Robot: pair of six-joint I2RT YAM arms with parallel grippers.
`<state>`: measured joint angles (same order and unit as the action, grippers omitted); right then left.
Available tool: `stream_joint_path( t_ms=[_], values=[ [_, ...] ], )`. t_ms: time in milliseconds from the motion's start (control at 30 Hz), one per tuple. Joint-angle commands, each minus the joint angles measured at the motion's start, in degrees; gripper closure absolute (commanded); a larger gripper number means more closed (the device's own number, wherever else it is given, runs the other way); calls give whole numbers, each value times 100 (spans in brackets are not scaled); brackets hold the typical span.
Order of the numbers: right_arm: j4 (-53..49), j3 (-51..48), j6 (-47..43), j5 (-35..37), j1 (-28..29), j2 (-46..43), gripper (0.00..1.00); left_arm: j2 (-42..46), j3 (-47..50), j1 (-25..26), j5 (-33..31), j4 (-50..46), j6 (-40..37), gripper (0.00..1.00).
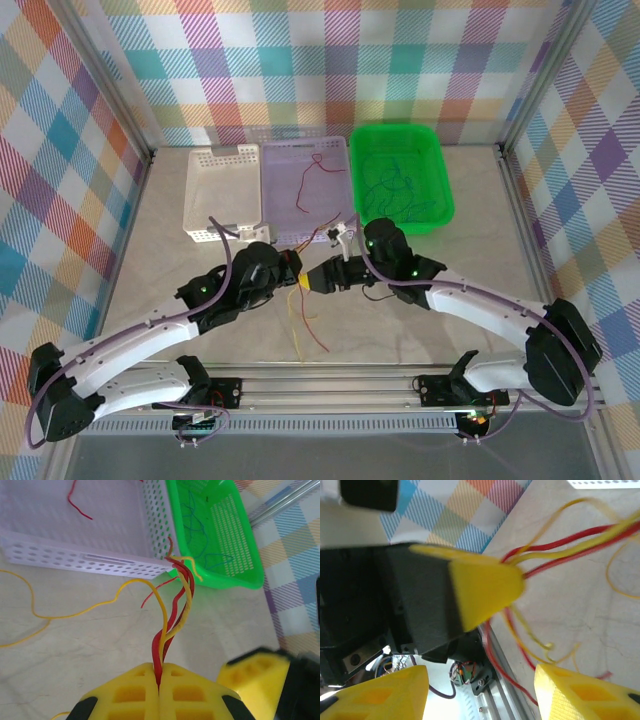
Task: Untangle the cables
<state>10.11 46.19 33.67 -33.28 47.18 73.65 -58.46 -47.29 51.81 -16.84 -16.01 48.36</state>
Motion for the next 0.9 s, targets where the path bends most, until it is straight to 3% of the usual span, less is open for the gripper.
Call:
stream_joint_path(
  t_ms=[0,333,500,600,700,767,867],
  values=[
    [267,-260,-433,495,162,-87,45,-89,-131,-65,36,429,260,100],
    [-55,-436,-775,1276,479,0,52,-200,-249,-66,-177,172,487,100],
    [-1,-427,-739,1460,558,1,77,-266,-331,-59,-235,-36,551,100],
    [-27,-409,-733,1483,558,43,83,-247,-332,-63,-252,-174,567,100],
    [20,-401,-631,1487,564,140,77,-208,-306,-59,-275,-191,637,100],
    [81,-400,-548,1525,573,200,64,-203,-308,-62,-271,-218,688,100],
    [130,-355,-485,1541,599,272,55,-205,-339,-66,-259,-242,734,100]
  ],
)
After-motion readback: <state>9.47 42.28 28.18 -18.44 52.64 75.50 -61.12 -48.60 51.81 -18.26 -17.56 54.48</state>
